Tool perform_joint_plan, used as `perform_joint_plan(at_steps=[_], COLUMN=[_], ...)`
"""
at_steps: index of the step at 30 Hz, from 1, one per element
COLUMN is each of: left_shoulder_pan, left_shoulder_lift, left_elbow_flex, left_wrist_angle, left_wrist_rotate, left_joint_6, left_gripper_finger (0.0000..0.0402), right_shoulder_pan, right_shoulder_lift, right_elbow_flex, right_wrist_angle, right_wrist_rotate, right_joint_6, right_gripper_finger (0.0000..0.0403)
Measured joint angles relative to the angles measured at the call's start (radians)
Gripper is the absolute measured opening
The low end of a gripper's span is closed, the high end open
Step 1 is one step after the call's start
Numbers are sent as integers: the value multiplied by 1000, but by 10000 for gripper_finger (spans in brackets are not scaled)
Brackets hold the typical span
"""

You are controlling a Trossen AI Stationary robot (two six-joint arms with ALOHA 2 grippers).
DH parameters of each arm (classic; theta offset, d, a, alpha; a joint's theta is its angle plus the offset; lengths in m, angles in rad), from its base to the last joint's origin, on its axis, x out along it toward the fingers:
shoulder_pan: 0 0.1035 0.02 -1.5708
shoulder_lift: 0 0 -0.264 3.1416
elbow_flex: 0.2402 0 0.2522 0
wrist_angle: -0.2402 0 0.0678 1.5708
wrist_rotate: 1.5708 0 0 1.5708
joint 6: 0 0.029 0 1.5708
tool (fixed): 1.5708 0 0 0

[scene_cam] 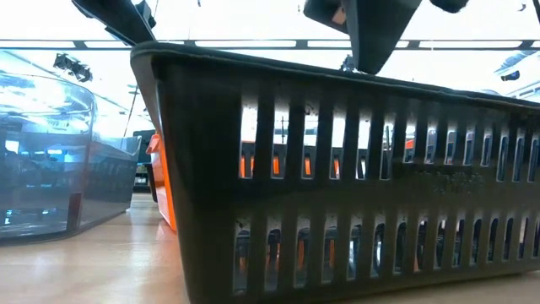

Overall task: Stack baskets on shelf by color
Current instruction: Put bottom black bin on the shelf

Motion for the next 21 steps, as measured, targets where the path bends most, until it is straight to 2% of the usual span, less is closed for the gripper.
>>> perform_joint_plan(at_steps=[4,11,21], left_shoulder_pan=[0,0,0], left_shoulder_lift=[0,0,0], left_elbow_flex=[0,0,0], left_wrist_angle=[-3,-8,-8], left_wrist_rotate=[0,0,0], left_joint_6=[2,-4,-4], left_gripper_finger=[117,117,117], right_shoulder_pan=[-1,30,44], right_shoulder_lift=[1,1,0], right_elbow_flex=[-56,-108,-173], right_wrist_angle=[32,102,140], right_wrist_rotate=[-34,-71,2], right_joint_6=[30,50,84], right_gripper_finger=[231,232,229])
